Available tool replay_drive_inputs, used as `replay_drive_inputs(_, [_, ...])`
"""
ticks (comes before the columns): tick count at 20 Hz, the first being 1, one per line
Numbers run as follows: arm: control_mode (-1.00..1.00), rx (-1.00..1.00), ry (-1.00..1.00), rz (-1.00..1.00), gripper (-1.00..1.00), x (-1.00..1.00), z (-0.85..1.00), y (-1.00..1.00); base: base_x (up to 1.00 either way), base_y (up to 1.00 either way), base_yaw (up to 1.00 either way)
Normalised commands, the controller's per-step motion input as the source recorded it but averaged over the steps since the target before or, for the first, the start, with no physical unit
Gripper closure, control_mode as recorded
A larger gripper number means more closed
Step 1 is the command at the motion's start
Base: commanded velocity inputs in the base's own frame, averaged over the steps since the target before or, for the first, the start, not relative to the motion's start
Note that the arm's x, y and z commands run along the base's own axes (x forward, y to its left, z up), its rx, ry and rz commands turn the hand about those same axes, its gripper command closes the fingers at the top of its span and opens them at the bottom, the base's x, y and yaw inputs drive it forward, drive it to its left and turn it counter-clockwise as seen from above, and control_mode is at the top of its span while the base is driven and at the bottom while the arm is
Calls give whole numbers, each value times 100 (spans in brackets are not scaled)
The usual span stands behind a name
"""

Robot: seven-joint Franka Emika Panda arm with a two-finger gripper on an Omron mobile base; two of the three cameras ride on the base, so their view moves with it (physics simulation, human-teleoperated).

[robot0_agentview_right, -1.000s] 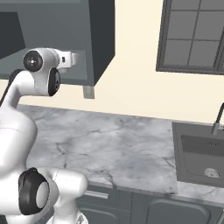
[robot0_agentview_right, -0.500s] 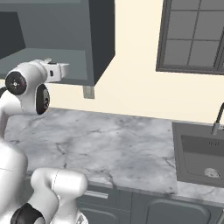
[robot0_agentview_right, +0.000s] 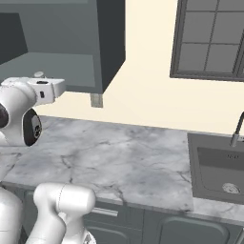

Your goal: Collect the turmeric, mayonnaise, and shaker from the cabinet and place them next to the stove.

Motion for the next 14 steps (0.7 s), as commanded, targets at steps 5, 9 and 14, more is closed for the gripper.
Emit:
replay_drive_inputs(5, [-100,0,5,0,100,-62,13,0,0,0,0])
replay_drive_inputs(9, [-100,0,10,1,100,-49,14,0,0,0,0])
replay_drive_inputs(14, [-100,0,10,1,100,-50,3,-1,0,0,0])
